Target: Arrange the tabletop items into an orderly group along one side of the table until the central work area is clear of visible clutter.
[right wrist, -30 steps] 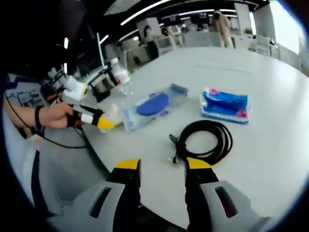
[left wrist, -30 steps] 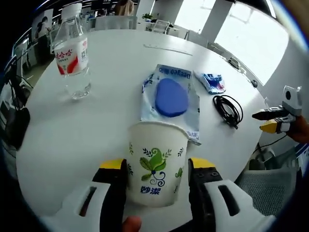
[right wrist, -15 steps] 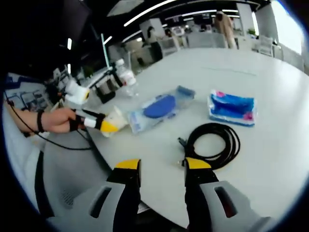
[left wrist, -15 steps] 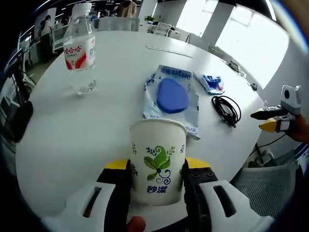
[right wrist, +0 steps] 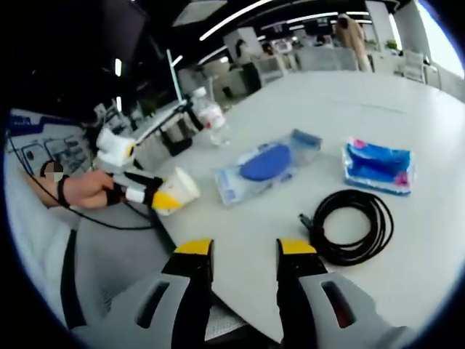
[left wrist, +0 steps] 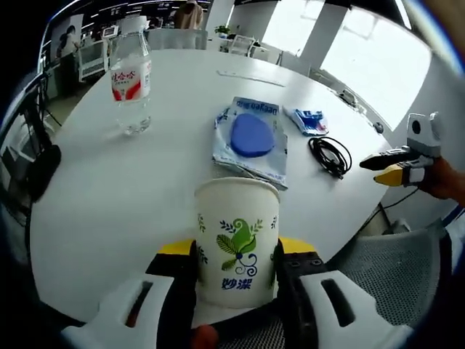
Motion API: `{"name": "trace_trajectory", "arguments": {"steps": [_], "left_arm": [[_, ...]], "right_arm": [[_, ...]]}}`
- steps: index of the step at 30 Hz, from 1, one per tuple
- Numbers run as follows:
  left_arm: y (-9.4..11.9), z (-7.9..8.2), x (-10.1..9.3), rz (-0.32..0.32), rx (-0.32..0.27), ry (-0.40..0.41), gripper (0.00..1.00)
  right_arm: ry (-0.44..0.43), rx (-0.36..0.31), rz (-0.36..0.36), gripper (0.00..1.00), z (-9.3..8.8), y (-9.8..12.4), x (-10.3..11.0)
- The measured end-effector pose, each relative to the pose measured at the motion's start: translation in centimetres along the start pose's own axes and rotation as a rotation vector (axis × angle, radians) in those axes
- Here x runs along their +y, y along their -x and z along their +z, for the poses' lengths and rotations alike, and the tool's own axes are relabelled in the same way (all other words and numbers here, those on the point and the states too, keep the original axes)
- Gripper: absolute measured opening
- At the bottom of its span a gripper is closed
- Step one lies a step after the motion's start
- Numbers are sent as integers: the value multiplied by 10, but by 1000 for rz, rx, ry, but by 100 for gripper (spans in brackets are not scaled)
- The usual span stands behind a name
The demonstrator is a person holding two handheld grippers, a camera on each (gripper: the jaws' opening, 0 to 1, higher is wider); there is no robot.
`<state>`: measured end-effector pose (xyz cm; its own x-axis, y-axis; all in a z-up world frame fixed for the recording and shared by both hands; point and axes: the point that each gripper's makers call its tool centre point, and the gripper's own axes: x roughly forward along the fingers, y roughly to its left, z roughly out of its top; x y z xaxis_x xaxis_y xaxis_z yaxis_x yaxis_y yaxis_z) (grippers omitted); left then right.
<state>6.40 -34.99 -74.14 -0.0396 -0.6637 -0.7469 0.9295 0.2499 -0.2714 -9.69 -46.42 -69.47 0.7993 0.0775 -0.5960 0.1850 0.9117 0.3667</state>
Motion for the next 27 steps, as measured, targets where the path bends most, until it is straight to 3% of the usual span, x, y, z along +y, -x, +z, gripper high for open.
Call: {"name": "trace_trajectory", "arguments": {"steps": [8, 16, 22, 27], "left_arm": [[6, 16, -16, -34, -24, -53, 42], [2, 25, -42, -82, -13, -161, 42], [-2, 31, -58, -108, -2, -241, 42], [-4, 35, -73, -139, 1, -279, 42]], "right_arm": [[13, -4, 49, 30, 11, -9, 16], [16, -57, 98, 30, 43, -15, 29], [26, -57, 151, 30, 52, -24, 43], [76, -6, 181, 30, 44, -31, 53]]}}
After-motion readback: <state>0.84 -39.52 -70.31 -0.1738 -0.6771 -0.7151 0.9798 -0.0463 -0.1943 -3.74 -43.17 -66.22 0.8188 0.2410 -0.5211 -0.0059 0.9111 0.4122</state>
